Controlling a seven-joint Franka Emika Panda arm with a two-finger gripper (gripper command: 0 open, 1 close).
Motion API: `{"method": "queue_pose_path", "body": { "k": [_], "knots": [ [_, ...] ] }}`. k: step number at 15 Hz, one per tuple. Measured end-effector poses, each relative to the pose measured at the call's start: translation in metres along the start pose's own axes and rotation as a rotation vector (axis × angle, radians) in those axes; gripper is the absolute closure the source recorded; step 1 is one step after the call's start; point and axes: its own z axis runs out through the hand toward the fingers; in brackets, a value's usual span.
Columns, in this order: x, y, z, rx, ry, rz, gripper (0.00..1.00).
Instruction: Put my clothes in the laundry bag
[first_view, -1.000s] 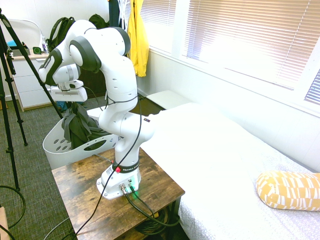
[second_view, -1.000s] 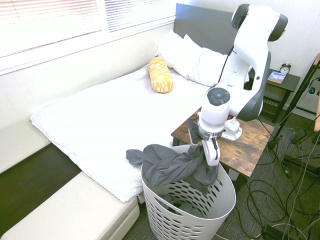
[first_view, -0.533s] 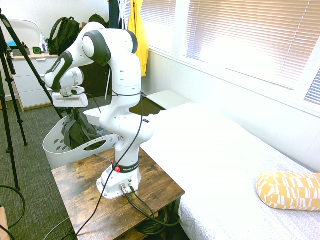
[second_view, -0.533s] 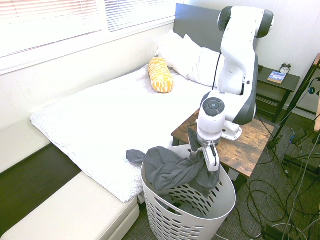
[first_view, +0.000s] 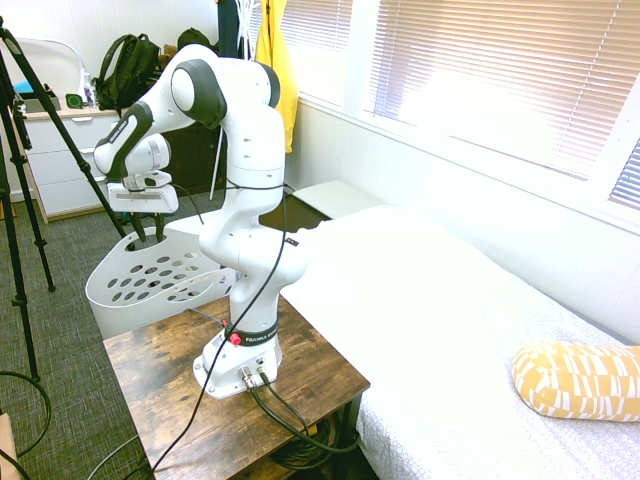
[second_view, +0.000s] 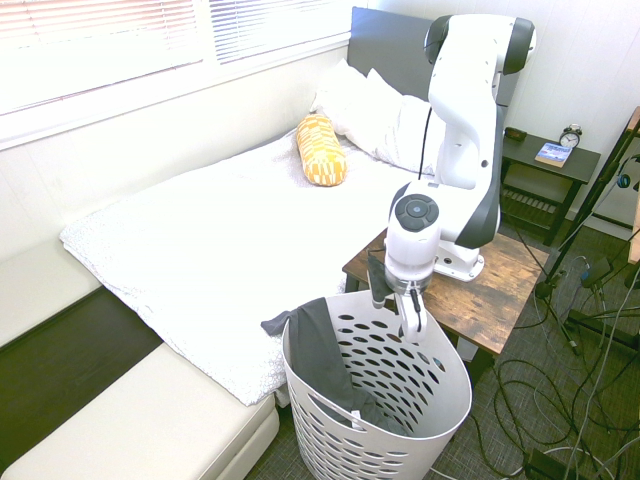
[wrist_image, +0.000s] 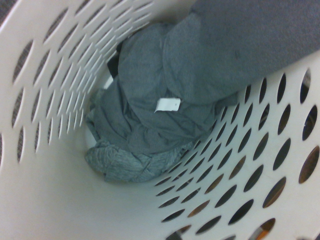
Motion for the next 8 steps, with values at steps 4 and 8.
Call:
{"method": "queue_pose_path", "body": {
  "k": [4,8],
  "knots": [
    [0.087,-0.029,-0.018,0.036,0.031,0.105,0.00],
    [0.215,-0.044,0.013,0.019,0.035,0.223,0.00]
  ]
}}
